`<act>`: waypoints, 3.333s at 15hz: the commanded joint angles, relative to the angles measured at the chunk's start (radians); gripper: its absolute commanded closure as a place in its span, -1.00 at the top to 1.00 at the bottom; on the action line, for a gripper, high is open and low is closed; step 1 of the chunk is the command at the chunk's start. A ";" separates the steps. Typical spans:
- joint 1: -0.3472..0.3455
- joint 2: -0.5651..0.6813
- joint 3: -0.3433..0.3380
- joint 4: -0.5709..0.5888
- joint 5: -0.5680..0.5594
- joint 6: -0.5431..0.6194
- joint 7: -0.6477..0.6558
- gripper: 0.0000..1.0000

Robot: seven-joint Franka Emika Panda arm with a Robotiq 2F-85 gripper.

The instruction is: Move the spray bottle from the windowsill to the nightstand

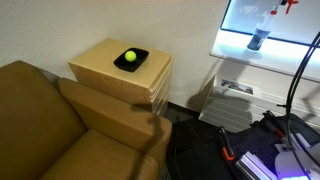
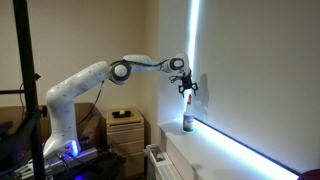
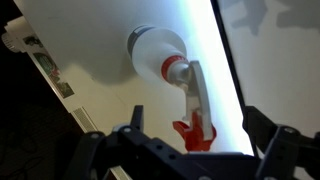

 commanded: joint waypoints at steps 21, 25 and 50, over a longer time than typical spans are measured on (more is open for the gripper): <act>0.002 0.023 0.005 -0.006 -0.003 0.012 -0.001 -0.40; -0.009 0.023 0.010 -0.016 0.003 0.004 -0.003 -0.94; -0.159 -0.354 0.186 0.203 0.017 -0.734 -0.859 -0.52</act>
